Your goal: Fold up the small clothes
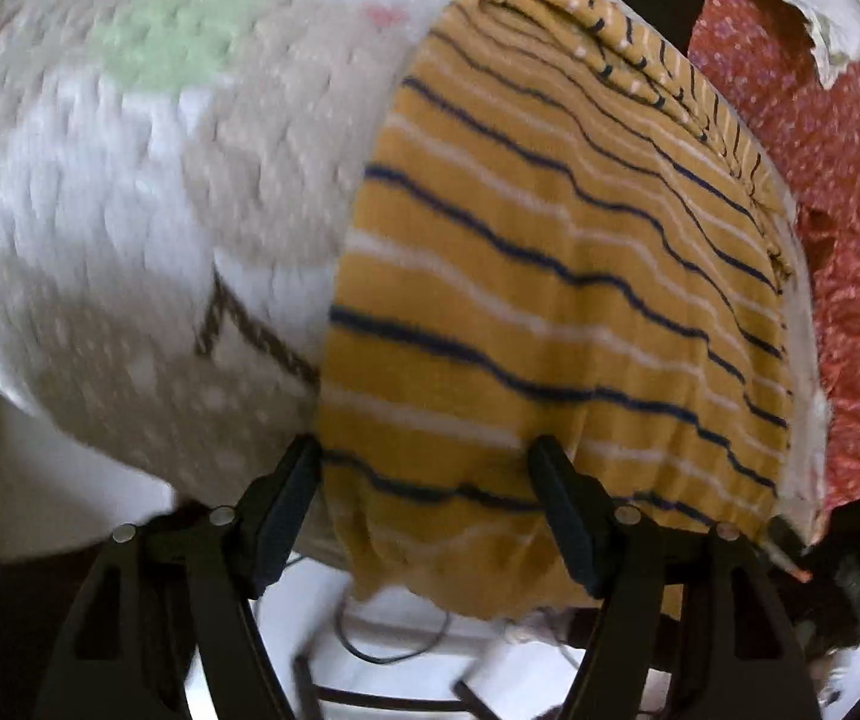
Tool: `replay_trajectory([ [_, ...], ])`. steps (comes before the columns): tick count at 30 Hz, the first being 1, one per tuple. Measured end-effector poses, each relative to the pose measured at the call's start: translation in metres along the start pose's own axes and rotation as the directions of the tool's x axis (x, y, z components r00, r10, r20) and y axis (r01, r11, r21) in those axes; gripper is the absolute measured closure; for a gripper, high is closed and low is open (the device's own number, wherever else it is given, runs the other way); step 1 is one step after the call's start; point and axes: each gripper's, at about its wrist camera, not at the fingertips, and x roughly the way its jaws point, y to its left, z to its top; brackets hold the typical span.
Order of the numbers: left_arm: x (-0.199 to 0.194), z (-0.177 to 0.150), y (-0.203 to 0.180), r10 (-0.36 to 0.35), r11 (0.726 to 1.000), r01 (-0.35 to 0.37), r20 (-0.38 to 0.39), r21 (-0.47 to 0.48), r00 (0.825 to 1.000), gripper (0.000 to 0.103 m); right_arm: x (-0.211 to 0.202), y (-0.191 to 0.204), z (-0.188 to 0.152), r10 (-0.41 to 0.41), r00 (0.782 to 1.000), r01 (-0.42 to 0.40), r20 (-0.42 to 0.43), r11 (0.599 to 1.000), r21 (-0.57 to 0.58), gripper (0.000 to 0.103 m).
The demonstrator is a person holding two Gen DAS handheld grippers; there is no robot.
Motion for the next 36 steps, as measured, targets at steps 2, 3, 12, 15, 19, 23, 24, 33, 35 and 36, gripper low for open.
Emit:
replay_trajectory([
  [2, 0.004, -0.008, -0.004, 0.002, 1.0, -0.002, -0.011, 0.004, 1.0, 0.029, 0.007, 0.006, -0.007, -0.013, 1.0, 0.013, -0.01, 1.0, -0.024, 0.044],
  [3, 0.006, -0.015, -0.007, 0.009, 1.0, -0.008, -0.017, 0.01, 1.0, 0.027, 0.01, 0.011, -0.009, -0.03, 0.999, 0.03, -0.01, 0.998, -0.048, 0.044],
  [12, 0.017, -0.042, -0.004, 0.046, 0.996, -0.05, -0.061, -0.07, 0.997, 0.026, 0.02, 0.015, -0.011, -0.083, 0.997, 0.082, -0.008, 0.994, -0.065, 0.052],
  [15, 0.014, -0.047, 0.004, 0.038, 0.994, -0.044, -0.061, -0.096, 0.997, 0.026, 0.02, 0.016, -0.005, -0.128, 0.99, 0.127, -0.053, 0.992, -0.025, 0.053],
  [19, 0.017, -0.055, 0.006, 0.04, 0.993, -0.047, -0.061, -0.11, 0.997, 0.025, 0.026, 0.033, -0.005, -0.23, 0.97, 0.221, -0.074, 0.968, -0.117, 0.053],
  [23, 0.024, -0.051, -0.002, 0.04, 0.993, -0.048, -0.071, -0.11, 0.997, 0.023, 0.026, 0.032, -0.011, -0.246, 0.969, 0.243, -0.03, 0.966, -0.086, 0.052],
  [24, 0.023, -0.051, -0.002, 0.041, 0.993, -0.049, -0.071, -0.111, 0.997, 0.023, 0.027, 0.034, -0.012, -0.251, 0.968, 0.248, -0.021, 0.965, -0.08, 0.053],
  [33, 0.014, -0.038, -0.026, 0.066, 0.997, -0.068, -0.058, -0.037, 0.996, 0.048, 0.028, 0.039, -0.014, -0.277, 0.961, 0.276, 0.004, 0.957, -0.085, 0.075],
  [35, 0.012, -0.04, -0.028, 0.072, 0.997, -0.073, -0.052, -0.021, 0.996, 0.05, 0.028, 0.038, -0.013, -0.278, 0.961, 0.277, -0.001, 0.957, -0.089, 0.082],
  [36, 0.012, -0.04, -0.031, 0.08, 0.997, -0.08, -0.055, -0.009, 0.995, 0.051, 0.028, 0.036, -0.012, -0.273, 0.962, 0.272, -0.003, 0.959, -0.081, 0.083],
])
